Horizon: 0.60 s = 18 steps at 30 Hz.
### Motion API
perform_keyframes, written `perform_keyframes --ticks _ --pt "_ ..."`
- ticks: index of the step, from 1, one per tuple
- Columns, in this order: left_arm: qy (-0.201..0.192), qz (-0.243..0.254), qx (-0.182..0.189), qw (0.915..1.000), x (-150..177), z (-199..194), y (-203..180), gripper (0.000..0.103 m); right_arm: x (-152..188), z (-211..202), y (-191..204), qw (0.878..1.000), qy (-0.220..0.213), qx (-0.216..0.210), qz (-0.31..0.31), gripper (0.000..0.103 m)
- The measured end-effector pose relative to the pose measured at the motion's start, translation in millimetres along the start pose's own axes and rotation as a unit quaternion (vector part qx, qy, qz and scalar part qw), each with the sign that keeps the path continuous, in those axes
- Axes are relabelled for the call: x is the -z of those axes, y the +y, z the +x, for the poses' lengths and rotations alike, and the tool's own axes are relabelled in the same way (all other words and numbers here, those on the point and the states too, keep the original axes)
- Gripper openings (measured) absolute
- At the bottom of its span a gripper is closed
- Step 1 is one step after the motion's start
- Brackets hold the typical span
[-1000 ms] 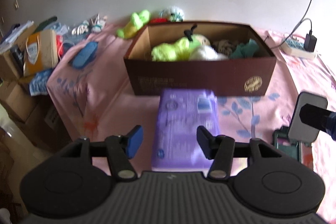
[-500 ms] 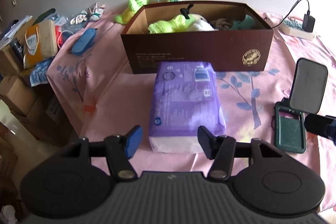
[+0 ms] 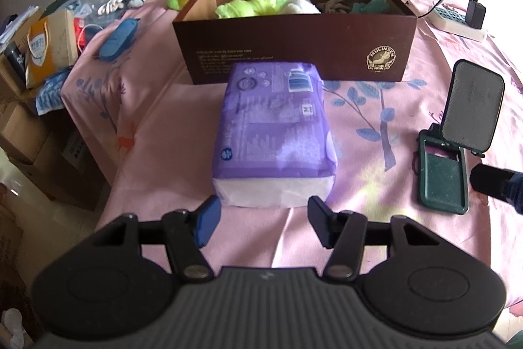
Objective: Organize soft objects
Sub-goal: 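Move both open tools back toward the purple wipes package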
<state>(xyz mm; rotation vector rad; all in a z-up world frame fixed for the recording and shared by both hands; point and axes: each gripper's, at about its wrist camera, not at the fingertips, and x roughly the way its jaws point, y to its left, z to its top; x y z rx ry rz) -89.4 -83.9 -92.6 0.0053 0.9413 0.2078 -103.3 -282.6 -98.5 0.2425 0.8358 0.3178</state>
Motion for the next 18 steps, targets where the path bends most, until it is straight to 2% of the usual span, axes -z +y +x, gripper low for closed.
perform_keyframes --ticks 8,18 --pt "-0.005 -0.004 -0.003 1.0 -2.7 -4.0 1.9 0.058 1.4 -1.9 -3.9 1.0 -0.003 0.006 -0.004 0.019" --pt "-0.027 0.002 -0.004 0.9996 -5.7 -14.8 0.5 0.058 -0.5 -9.4 1.1 0.999 -0.03 0.01 -0.017 0.02"
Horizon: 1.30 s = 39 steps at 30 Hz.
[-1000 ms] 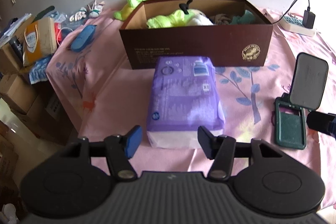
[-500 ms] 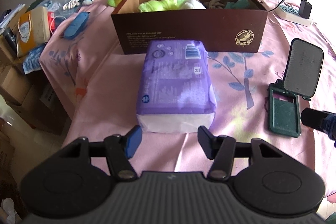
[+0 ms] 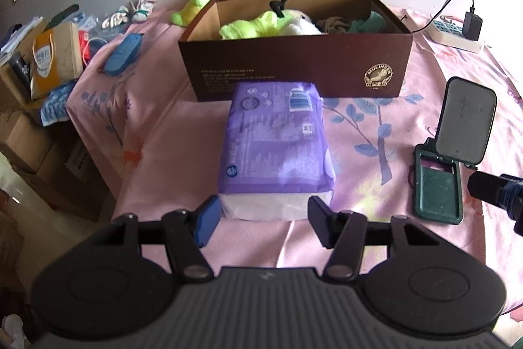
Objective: Organize soft objects
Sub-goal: 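Move both open tools back toward the purple wipes package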
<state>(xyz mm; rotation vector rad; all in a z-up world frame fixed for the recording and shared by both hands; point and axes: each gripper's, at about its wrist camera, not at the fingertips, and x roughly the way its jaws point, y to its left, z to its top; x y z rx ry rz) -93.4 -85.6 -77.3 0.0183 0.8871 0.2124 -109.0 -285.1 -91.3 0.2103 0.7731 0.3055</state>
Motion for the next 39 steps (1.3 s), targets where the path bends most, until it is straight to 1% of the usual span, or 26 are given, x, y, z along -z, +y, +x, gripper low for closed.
perform_keyframes --ticks 4,8,14,21,28,39 --pt "-0.009 0.0 0.002 1.0 -2.2 -5.2 0.4 0.058 -1.8 -4.5 4.1 1.0 -0.011 0.001 -0.009 0.02" --pt "-0.022 -0.003 -0.004 0.9997 -7.4 -12.0 1.9 0.058 -3.5 -8.5 6.5 1.0 -0.02 0.002 -0.013 0.02" --pt "-0.066 -0.004 -0.024 0.9975 -19.6 -30.0 4.6 0.058 -11.5 -22.2 9.0 0.998 -0.06 0.015 -0.017 0.02" --pt "-0.094 -0.006 -0.019 0.9954 -29.0 -47.3 3.8 0.058 -18.4 -34.8 11.9 0.995 -0.09 0.024 -0.022 0.021" --pt "-0.094 -0.012 -0.016 0.9954 -29.4 -49.6 2.6 0.058 -20.5 -38.6 14.2 0.994 -0.103 0.025 -0.019 0.021" --pt "-0.079 -0.027 -0.03 0.9961 -27.6 -36.8 11.7 0.058 -19.3 -28.5 19.7 0.995 -0.094 0.021 -0.015 0.022"
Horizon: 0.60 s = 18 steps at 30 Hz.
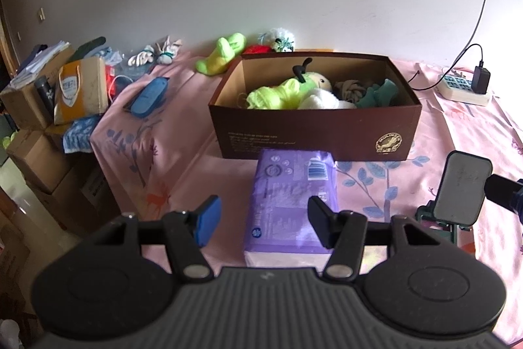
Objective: Organize soft objects
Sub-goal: 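Move both open tools back toward the purple wipes package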
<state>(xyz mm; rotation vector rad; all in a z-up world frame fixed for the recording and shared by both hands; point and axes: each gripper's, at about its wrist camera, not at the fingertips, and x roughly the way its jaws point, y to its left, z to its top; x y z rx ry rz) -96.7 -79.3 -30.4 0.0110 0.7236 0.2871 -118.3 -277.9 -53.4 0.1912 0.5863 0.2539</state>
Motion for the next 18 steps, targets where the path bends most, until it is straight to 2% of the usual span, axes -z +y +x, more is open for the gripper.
perform_keyframes --ticks 10,18 --pt "0.009 -0.007 -0.006 0.9999 4.0 8.7 3.4 0.058 2.9 6.3 1.5 1.0 0.012 -0.001 -0.001 0.022" --pt "0.009 -0.001 -0.006 0.9999 8.1 5.7 1.8 0.058 0.9 -4.5 1.9 1.0 0.005 -0.001 -0.006 0.023"
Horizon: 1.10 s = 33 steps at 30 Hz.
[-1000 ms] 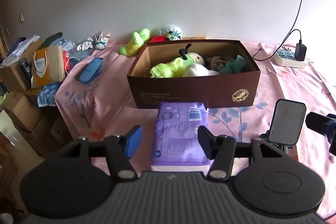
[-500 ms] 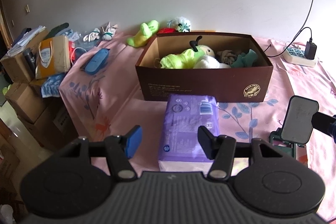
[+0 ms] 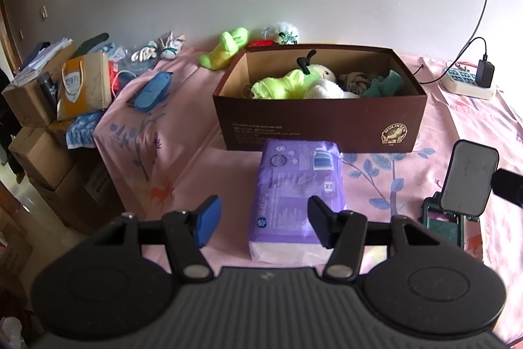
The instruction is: Organize soft objects
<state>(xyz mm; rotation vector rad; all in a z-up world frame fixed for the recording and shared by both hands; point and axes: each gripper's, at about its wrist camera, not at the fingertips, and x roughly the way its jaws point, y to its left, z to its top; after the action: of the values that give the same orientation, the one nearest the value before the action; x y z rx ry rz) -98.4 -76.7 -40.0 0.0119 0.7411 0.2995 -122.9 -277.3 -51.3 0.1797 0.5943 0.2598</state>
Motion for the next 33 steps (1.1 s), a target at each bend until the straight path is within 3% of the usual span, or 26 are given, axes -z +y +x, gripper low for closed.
perform_keyframes --ticks 17,26,33 --pt "0.001 0.003 0.022 0.9997 1.2 -17.4 -3.3 0.058 -3.7 -12.9 -3.4 1.0 -0.015 -0.019 -0.002 0.023" --pt "0.007 -0.006 0.012 0.9999 -25.7 16.0 -2.1 0.058 -25.4 29.7 -10.5 0.999 0.005 -0.042 0.015 0.024" --pt "-0.007 -0.008 0.003 0.9999 -71.6 46.0 0.7 0.058 -58.5 67.2 -9.8 0.998 0.011 -0.063 0.02 0.024"
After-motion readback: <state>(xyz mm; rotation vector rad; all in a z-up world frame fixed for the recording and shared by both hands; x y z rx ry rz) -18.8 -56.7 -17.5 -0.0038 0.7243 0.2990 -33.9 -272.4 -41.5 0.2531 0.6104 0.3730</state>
